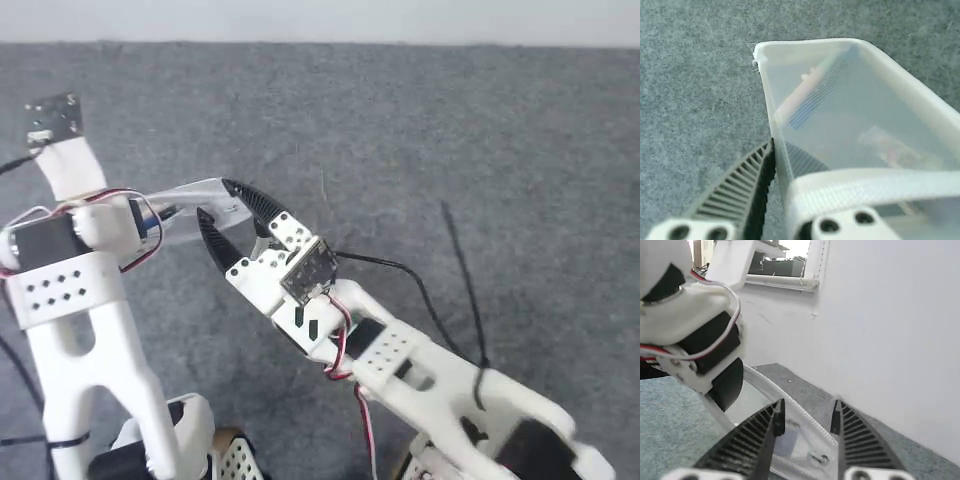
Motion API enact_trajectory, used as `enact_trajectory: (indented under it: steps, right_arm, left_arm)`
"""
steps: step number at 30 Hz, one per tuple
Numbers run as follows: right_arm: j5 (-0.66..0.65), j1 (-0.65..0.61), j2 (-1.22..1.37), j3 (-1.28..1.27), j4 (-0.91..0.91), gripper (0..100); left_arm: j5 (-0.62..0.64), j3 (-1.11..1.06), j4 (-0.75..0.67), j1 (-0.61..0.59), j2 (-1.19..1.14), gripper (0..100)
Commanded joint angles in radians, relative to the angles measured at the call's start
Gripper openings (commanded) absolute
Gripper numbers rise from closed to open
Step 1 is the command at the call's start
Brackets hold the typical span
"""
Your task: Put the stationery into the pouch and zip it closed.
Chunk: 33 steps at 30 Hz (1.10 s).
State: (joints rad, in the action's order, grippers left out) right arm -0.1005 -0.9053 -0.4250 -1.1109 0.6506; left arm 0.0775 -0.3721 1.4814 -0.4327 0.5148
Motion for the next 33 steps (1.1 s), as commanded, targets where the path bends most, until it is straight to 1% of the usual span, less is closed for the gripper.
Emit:
enact_trajectory:
  steps: [1,7,9,12,14,19,23,27,33]
  right_arm:
    - [-0.014,-0.015,-0.185,0.018,-0.245,14.5]
    - [-0.014,-0.012,-0.331,0.012,-0.432,14.9]
    - [-0.014,-0.012,-0.39,0.012,-0.515,18.9]
    - [-0.014,-0.012,-0.475,0.014,-0.665,28.2]
    - [-0.014,-0.012,-0.513,0.021,-0.774,31.6]
    - [-0.014,-0.012,-0.545,0.092,-1.046,31.8]
    - [-0.014,-0.012,-0.545,0.16,-1.214,31.8]
    - [-0.014,-0.012,-0.544,0.209,-1.322,30.9]
    - [-0.014,-0.016,-0.544,0.219,-1.365,22.0]
  left_arm:
    - [0.012,0.008,-0.02,0.0,0.009,1]
    - [0.012,0.008,-0.017,0.0,0.009,1]
    - [0.012,0.008,-0.017,0.0,0.009,1]
    - [0.012,0.008,-0.017,0.0,0.009,1]
    - [0.012,0.008,-0.017,0.0,0.009,1]
    - [0.012,0.008,-0.017,-0.002,0.009,1]
    - [0.012,0.008,-0.02,-0.035,0.009,1]
    - [0.012,0.008,-0.02,-0.043,0.009,1]
    - [0.012,0.008,-0.02,-0.043,0.009,1]
